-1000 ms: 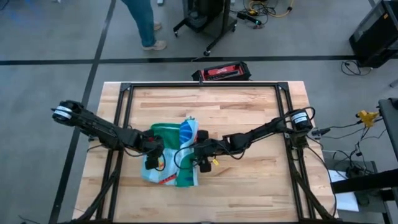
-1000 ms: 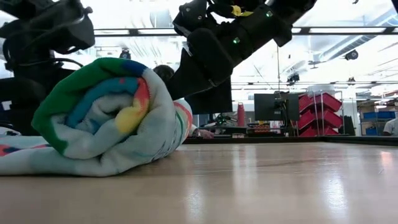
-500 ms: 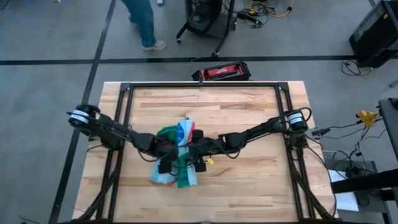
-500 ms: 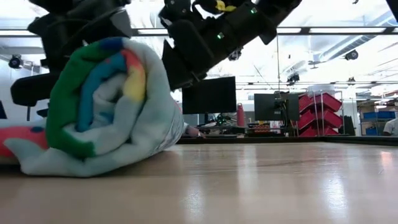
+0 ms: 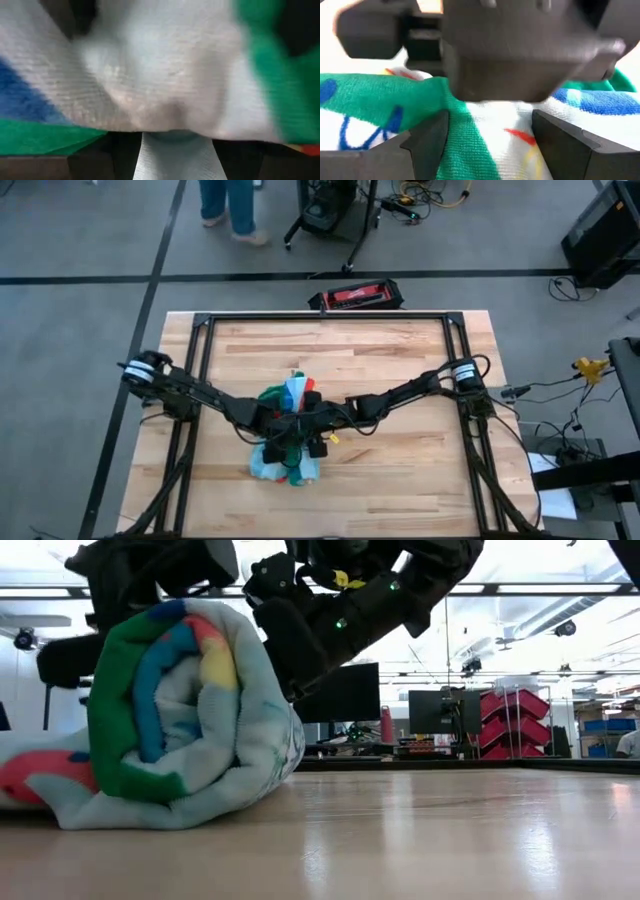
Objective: Roll towel
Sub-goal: Roll the multi-color dinosaur print towel
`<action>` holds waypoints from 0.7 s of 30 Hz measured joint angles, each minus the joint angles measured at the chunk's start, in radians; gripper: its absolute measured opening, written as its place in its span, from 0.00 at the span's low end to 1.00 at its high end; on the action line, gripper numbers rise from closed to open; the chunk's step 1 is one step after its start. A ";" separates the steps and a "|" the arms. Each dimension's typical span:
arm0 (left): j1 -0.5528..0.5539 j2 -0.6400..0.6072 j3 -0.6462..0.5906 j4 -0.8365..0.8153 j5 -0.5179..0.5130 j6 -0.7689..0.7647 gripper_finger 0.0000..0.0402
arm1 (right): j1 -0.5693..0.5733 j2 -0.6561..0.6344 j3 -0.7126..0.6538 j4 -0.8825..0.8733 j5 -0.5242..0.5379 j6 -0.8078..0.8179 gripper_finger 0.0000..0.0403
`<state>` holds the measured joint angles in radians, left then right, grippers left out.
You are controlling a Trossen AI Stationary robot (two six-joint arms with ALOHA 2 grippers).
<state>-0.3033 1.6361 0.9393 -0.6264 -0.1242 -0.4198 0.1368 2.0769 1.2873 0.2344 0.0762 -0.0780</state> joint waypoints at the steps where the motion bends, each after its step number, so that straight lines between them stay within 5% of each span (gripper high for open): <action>1: -0.004 -0.010 0.004 -0.014 -0.003 -0.003 0.53 | 0.000 0.003 0.000 0.002 0.000 0.000 0.68; 8: -0.034 -0.156 0.009 -0.080 -0.155 -0.034 0.53 | 0.000 0.011 -0.001 0.001 0.002 0.005 0.70; 14: -0.045 -0.272 -0.083 0.217 -0.227 0.085 0.51 | 0.000 0.011 -0.002 0.000 0.001 0.015 0.67; 21: -0.041 -0.245 -0.236 0.394 -0.225 0.140 0.48 | 0.000 0.012 -0.003 0.005 0.002 0.026 0.71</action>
<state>-0.3439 1.3911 0.7037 -0.2324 -0.3489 -0.2796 0.1364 2.0892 1.2840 0.2398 0.0784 -0.0521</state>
